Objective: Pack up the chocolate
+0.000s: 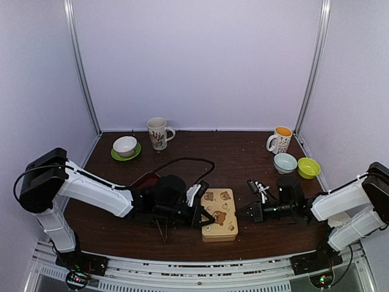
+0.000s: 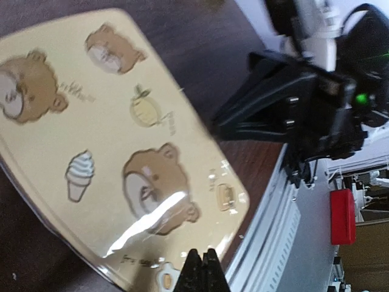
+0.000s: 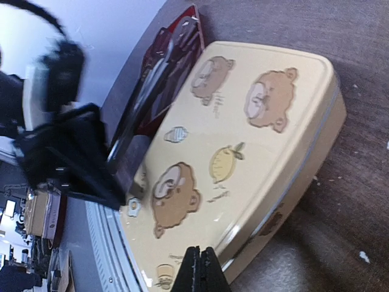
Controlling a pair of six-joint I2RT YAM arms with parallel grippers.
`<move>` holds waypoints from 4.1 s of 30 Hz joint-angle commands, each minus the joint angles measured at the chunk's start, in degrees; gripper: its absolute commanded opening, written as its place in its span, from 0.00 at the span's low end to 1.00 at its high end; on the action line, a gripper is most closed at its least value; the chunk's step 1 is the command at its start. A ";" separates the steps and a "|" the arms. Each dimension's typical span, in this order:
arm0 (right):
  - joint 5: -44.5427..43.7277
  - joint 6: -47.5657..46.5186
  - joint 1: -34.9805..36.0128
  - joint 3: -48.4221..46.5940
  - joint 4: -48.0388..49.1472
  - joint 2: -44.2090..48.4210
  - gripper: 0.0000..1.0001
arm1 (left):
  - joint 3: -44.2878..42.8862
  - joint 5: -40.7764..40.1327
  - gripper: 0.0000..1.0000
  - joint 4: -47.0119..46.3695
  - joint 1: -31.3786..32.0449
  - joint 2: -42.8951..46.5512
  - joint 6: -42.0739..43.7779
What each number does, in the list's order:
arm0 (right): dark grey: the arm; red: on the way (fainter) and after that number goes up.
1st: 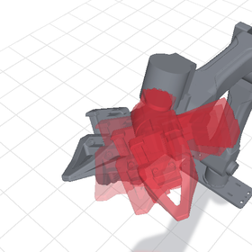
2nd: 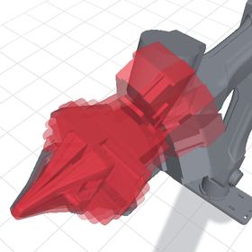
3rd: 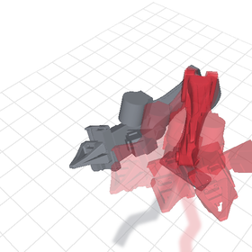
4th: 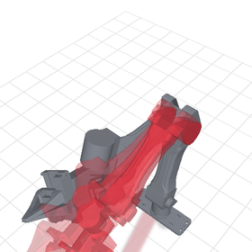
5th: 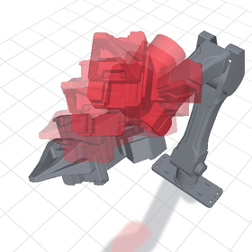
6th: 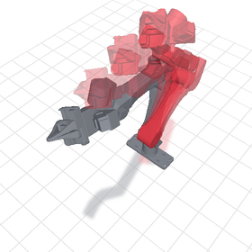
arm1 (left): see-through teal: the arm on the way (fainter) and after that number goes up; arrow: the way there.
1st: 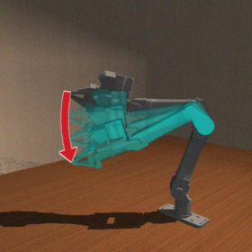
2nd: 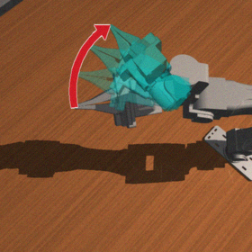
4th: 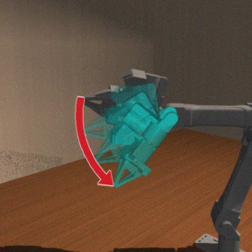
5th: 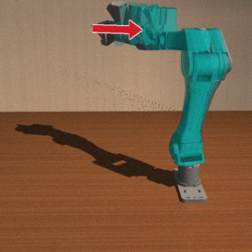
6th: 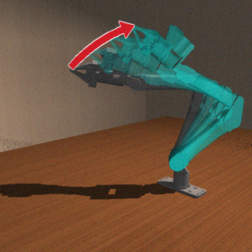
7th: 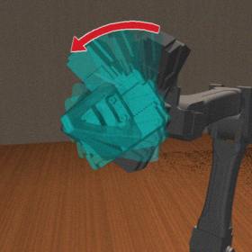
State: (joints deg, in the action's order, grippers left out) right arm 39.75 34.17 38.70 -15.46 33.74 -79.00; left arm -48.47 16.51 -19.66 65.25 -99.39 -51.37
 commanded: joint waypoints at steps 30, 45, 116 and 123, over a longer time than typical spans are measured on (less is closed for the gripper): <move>-6.34 -3.94 9.38 -0.48 -13.32 7.55 0.00 | 0.66 -8.95 0.00 15.25 1.96 9.05 5.10; -39.62 -14.30 0.73 -9.08 -38.92 34.50 0.00 | 5.20 -25.54 0.98 38.44 -14.84 39.24 19.20; -45.72 -33.55 -34.92 0.68 27.75 1.13 1.00 | 29.13 -22.66 0.98 -37.45 -67.89 17.83 52.59; -45.77 -33.73 -34.92 0.74 27.79 1.19 1.00 | 29.19 -22.74 0.98 -37.44 -67.89 17.84 52.60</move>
State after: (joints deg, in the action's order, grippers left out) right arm -4.95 0.36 4.10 -14.50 59.86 -77.60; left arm -19.90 -6.17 -53.56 -2.33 -81.34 1.80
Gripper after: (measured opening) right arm 0.999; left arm 0.978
